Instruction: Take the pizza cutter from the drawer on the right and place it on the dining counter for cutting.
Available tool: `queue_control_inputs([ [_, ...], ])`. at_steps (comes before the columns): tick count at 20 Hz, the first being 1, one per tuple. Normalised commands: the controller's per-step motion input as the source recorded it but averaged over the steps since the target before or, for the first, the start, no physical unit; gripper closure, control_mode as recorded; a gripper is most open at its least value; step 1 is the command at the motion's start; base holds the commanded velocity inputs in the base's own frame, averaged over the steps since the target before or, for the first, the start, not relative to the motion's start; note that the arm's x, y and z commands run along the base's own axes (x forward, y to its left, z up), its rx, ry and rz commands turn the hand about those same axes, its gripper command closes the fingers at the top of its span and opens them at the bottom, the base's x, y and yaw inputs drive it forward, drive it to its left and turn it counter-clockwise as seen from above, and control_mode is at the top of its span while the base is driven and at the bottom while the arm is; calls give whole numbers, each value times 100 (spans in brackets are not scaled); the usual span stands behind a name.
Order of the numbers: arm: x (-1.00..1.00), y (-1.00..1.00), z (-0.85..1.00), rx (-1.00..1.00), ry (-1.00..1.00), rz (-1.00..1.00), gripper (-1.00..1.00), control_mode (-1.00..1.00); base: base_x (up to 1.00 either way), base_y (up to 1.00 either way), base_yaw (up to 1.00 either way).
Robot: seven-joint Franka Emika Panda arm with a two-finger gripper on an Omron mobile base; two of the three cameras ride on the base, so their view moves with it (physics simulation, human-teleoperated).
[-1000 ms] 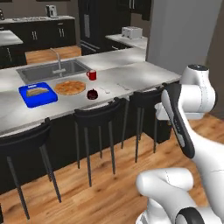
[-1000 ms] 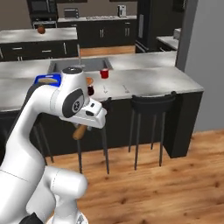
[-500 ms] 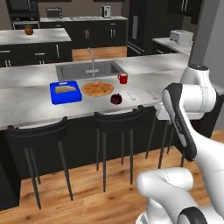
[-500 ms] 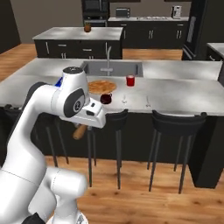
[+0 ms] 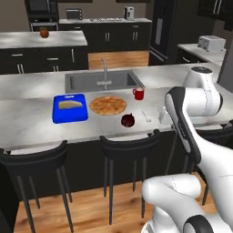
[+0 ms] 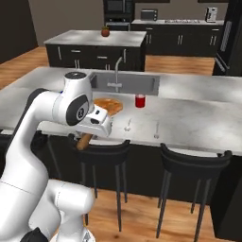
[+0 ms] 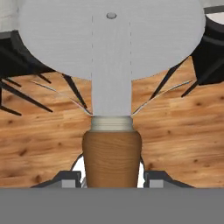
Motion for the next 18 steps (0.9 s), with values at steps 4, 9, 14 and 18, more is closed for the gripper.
queue_control_inputs([
  [4, 0, 0, 0, 0, 0, 0, 100, 100, 69, -56, 17],
  [9, 0, 0, 0, 0, 0, 0, 100, 100, 48, -36, 13],
  [14, 0, 0, 0, 0, 0, 0, 100, 100, 56, -21, 9],
  [18, 0, 0, 0, 0, 0, 0, 100, 100, 50, -9, 7],
])
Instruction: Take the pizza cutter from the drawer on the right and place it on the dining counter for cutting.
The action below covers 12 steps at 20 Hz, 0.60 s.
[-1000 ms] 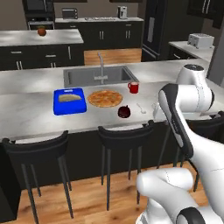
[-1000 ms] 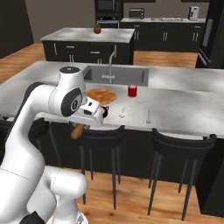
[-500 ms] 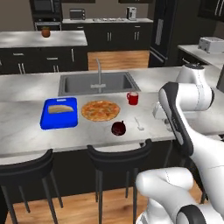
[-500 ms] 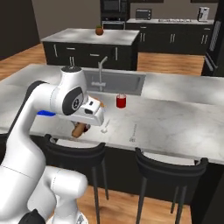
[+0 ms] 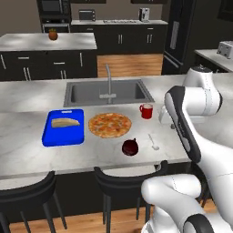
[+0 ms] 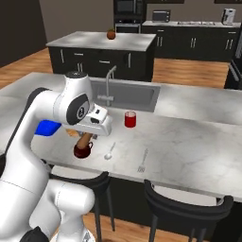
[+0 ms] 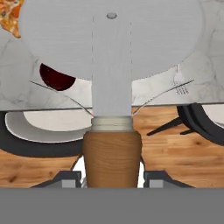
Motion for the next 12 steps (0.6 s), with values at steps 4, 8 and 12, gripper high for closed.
queue_control_inputs([
  [4, 0, 0, 0, 0, 0, 0, 100, 100, 51, -4, 5],
  [8, 0, 0, 0, 0, 0, 0, 100, 100, 49, -1, 5],
  [12, 19, 0, 0, 1, 0, 0, 100, -100, 42, -2, 3],
])
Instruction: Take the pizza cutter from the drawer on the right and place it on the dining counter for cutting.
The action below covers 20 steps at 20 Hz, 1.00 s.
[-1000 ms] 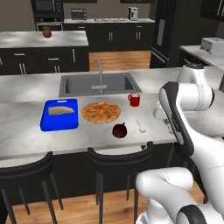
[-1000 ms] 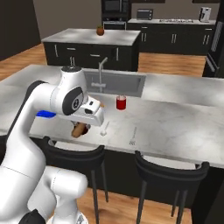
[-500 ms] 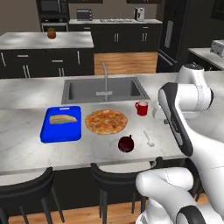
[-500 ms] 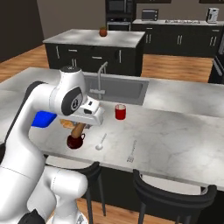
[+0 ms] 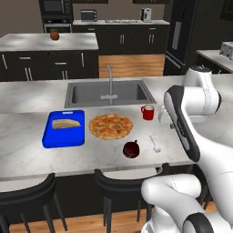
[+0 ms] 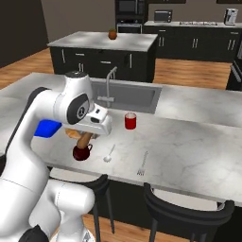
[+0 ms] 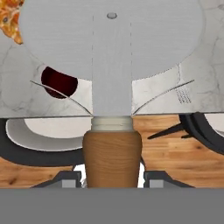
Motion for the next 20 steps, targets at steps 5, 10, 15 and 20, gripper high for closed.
queue_control_inputs([
  [5, 98, 0, 0, 2, 0, 3, 100, -100, 0, 0, 0],
  [10, 91, 1, -12, 0, 0, 4, 100, -100, 0, 0, 0],
  [15, 75, 20, -38, 0, 0, 0, 100, -100, 0, 0, 0],
  [20, 66, 18, -57, 0, 0, 0, 100, -100, 0, 0, 0],
])
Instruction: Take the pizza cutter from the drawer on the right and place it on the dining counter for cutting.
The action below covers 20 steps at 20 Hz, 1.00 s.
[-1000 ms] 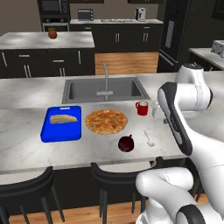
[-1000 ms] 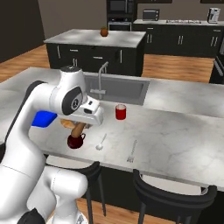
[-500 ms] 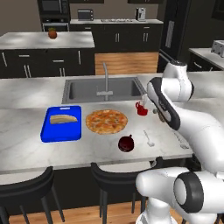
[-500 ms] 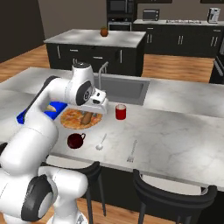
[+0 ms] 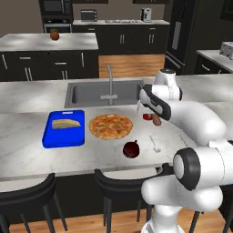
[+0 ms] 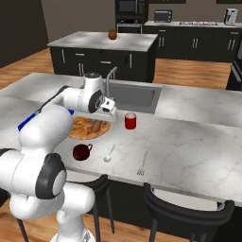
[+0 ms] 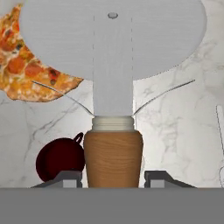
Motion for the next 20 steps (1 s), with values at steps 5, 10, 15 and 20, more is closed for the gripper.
queue_control_inputs([
  [5, 57, 11, -67, 0, 0, 0, 100, -100, 0, 0, 0],
  [10, 50, 0, -54, 0, 0, 0, 100, -100, 0, 0, 0],
  [15, 44, 0, -46, 0, 0, 0, 100, -100, 0, 0, 0],
  [20, 41, 0, -47, 0, 0, 1, 100, -100, 0, 0, 0],
])
